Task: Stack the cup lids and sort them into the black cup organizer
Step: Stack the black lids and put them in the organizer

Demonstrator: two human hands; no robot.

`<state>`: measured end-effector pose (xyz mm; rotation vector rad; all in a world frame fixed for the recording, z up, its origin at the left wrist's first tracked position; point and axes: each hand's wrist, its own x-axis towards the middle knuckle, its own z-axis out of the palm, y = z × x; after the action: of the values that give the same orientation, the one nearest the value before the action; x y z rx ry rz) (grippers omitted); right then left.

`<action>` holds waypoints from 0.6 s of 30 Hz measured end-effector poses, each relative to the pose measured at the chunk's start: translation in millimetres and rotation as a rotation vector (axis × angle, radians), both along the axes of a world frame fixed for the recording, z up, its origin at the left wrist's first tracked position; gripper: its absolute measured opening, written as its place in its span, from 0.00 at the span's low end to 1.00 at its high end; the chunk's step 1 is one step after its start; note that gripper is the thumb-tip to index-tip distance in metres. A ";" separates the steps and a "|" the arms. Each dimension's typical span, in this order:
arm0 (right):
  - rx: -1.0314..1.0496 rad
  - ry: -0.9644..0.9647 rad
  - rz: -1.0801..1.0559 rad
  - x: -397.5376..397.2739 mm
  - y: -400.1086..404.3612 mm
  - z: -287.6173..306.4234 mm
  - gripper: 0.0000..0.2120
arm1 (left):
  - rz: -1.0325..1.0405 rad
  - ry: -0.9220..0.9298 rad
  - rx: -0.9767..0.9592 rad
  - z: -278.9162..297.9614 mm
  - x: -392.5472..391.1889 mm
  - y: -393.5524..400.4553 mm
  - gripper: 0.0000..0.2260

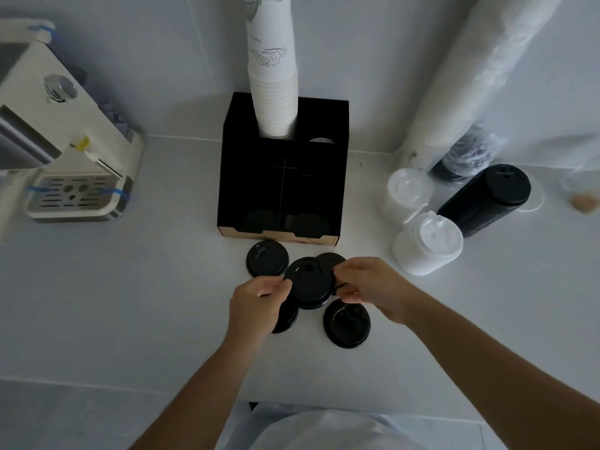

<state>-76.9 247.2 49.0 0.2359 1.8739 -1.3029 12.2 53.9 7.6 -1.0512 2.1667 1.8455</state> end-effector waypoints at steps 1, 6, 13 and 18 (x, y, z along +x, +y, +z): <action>0.023 0.015 0.011 2.7 5.8 -0.4 0.07 | 0.002 0.003 0.010 -2.4 2.6 5.3 0.05; 0.126 0.070 -0.021 28.2 31.8 -11.7 0.05 | -0.087 0.000 0.027 -9.1 14.0 33.1 0.09; 0.195 0.064 -0.193 70.8 54.1 -45.9 0.09 | -0.284 -0.031 -0.051 -24.6 19.4 57.8 0.14; 0.224 0.098 -0.265 87.0 53.6 -60.7 0.09 | -0.355 -0.063 -0.123 -33.0 18.2 66.8 0.15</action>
<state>10.1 300.8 -11.7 0.5631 2.1286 -1.2950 30.4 120.7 -25.5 -0.6745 2.2743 1.5203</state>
